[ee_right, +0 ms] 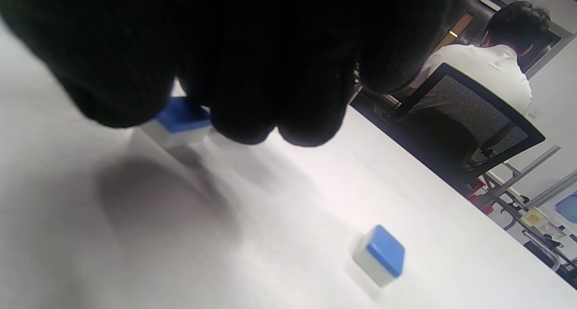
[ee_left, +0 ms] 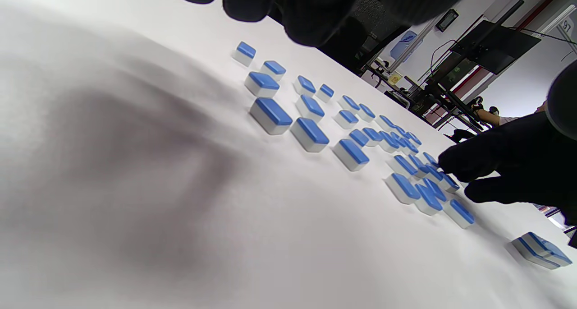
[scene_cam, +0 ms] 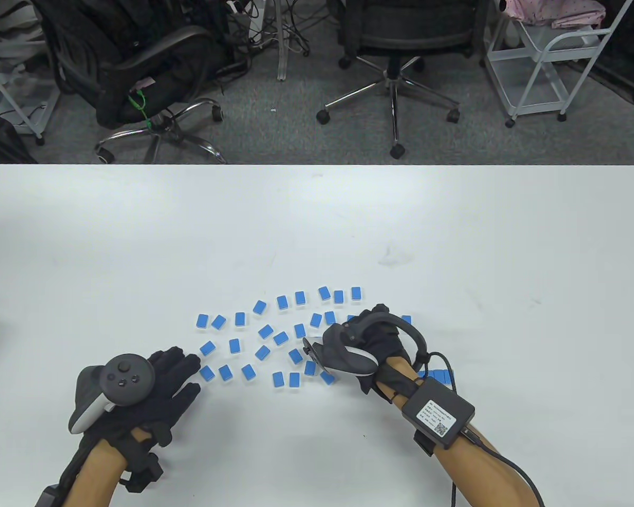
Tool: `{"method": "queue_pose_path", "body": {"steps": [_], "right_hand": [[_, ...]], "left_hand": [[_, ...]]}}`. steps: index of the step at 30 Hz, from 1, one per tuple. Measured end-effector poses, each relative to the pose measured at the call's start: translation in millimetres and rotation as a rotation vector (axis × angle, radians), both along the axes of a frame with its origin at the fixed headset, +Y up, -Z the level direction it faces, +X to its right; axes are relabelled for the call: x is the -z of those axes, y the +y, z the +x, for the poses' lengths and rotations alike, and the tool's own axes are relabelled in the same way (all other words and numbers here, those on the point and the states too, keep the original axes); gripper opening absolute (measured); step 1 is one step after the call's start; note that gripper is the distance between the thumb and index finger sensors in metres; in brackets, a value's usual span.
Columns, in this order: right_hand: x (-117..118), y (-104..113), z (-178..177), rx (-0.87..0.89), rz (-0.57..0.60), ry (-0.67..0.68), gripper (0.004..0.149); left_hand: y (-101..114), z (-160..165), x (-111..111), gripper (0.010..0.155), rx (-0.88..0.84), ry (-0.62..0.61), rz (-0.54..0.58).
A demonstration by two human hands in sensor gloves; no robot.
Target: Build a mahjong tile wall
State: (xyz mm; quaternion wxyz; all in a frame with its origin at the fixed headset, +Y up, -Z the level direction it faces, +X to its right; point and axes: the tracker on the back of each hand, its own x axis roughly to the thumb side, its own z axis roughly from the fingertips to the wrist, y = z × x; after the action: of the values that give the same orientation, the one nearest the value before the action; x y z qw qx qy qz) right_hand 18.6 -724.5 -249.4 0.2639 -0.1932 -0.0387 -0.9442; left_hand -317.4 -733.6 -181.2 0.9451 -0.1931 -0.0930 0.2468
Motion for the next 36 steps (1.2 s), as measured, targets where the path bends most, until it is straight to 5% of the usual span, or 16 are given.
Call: {"method": "queue_pose_path", "body": {"steps": [8,25,32,36], "right_hand": [[3,3,3,0.05,0.039,-0.012,0.054],[4,-2,10,0.005,-0.08,-0.01,0.056],[35,48,85,0.148,0.044,-0.33,0.056],[52,32,116,0.129,-0.004,-0.468,0.056]], "left_hand": [[1,0,2,0.068,0.002,-0.003,0.006],[1,0,1,0.068,0.001,0.0,-0.001],[1,0,3,0.068,0.001,-0.001,-0.005],[1,2,4,0.068,0.003,-0.006,-0.007]]}}
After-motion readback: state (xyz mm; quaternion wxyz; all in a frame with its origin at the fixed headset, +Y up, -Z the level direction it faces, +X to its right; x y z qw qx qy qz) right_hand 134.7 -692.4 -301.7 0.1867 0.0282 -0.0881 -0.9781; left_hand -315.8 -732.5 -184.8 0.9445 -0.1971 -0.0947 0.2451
